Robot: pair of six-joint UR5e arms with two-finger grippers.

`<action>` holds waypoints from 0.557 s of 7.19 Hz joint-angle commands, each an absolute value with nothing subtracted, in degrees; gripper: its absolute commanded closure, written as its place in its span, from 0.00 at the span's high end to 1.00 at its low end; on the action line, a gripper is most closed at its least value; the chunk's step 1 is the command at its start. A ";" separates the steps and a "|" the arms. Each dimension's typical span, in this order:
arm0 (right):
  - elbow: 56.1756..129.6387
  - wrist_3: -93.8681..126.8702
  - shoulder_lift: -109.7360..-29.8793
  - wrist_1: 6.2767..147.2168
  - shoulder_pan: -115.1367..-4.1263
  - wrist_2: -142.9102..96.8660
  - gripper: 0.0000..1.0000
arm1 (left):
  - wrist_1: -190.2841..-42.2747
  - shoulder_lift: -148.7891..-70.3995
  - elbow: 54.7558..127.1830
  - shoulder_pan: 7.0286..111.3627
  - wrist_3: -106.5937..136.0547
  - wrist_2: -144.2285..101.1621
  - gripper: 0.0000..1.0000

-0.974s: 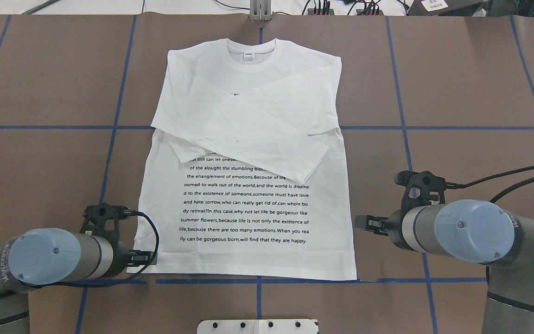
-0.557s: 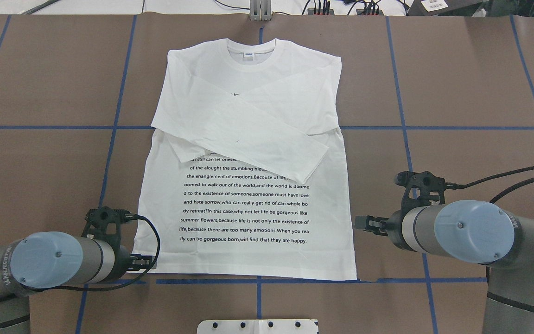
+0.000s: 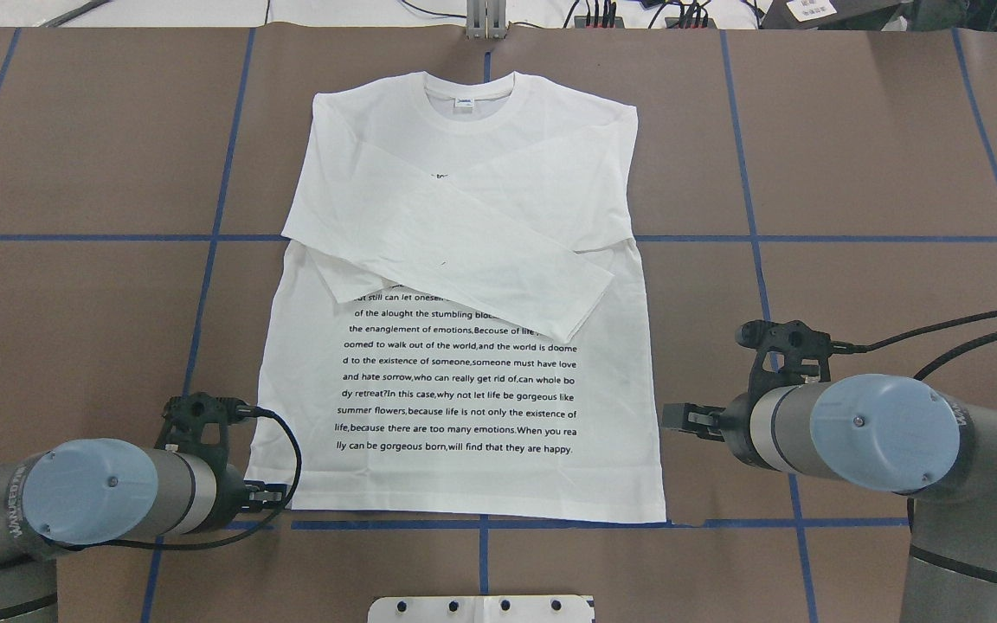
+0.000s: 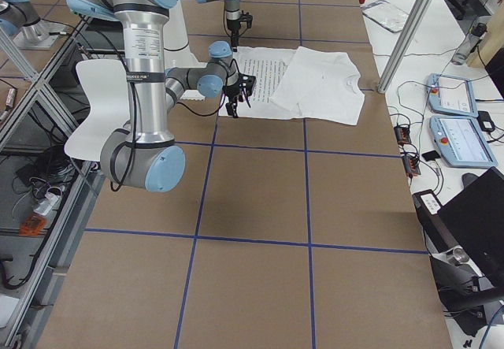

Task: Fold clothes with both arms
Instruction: 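Close both grippers on the hem corners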

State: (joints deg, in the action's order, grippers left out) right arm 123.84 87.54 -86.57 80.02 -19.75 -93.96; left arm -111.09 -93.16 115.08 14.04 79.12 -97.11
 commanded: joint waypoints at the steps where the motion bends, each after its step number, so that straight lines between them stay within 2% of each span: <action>1: 123.84 87.54 -86.57 80.07 -19.69 -93.96 1.00 | -111.09 -93.16 115.14 13.97 79.19 -97.29 0.28; 2: 123.84 87.54 -86.57 79.98 -19.77 -93.96 1.00 | -111.09 -93.16 115.14 13.97 79.10 -97.29 0.00; 4: 123.92 87.54 -86.57 79.98 -19.78 -94.04 1.00 | -110.75 -93.16 116.18 14.06 79.10 -97.29 0.00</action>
State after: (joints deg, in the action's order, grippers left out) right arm 123.86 87.54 -86.57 79.99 -19.76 -93.97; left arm -111.01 -93.16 115.48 14.02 79.15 -97.29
